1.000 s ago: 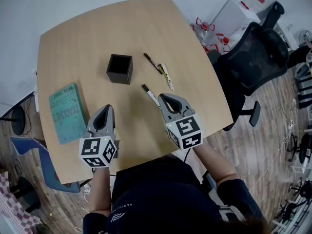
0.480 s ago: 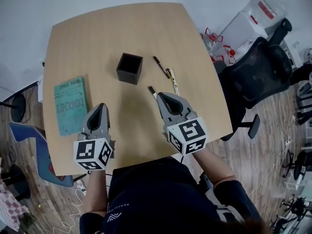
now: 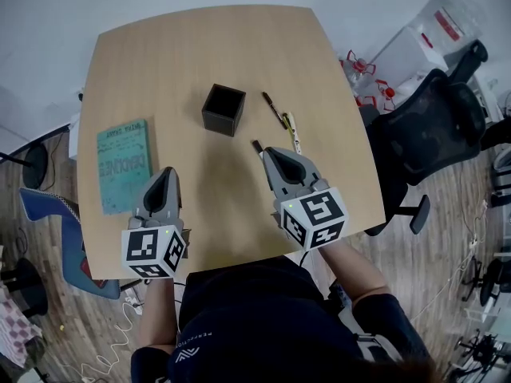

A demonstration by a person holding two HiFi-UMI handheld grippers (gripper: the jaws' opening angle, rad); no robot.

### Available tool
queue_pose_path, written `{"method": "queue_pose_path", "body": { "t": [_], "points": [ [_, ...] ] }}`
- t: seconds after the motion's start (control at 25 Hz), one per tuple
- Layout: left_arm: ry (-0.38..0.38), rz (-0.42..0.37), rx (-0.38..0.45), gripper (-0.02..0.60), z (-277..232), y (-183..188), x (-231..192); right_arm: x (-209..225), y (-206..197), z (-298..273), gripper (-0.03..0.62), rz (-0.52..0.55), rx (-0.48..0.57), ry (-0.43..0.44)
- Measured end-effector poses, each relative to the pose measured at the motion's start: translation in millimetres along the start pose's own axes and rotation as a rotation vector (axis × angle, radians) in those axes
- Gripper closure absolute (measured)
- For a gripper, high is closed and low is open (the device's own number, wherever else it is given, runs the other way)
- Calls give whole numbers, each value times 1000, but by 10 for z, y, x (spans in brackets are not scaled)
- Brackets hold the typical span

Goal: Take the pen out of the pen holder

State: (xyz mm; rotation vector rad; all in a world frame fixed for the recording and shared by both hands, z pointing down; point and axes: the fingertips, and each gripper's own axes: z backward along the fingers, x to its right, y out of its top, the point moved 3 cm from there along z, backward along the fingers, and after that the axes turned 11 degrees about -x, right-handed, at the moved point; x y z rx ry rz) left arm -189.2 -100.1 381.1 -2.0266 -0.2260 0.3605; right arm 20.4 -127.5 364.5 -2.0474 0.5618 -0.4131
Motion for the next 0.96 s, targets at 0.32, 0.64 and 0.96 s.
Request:
{"method": "queue_pose_path", "body": {
  "t": [0.32, 0.64, 0.96],
  "points": [
    [-12, 1, -10, 577, -4, -20, 23, -47, -32, 0, 595, -5, -6, 20],
    [-40, -2, -8, 577, -50, 5, 124, -37, 32, 29, 595, 5, 6, 33],
    [-65, -5, 7, 577, -59, 46, 176, -27, 4, 17, 595, 6, -4, 40]
  ]
}}
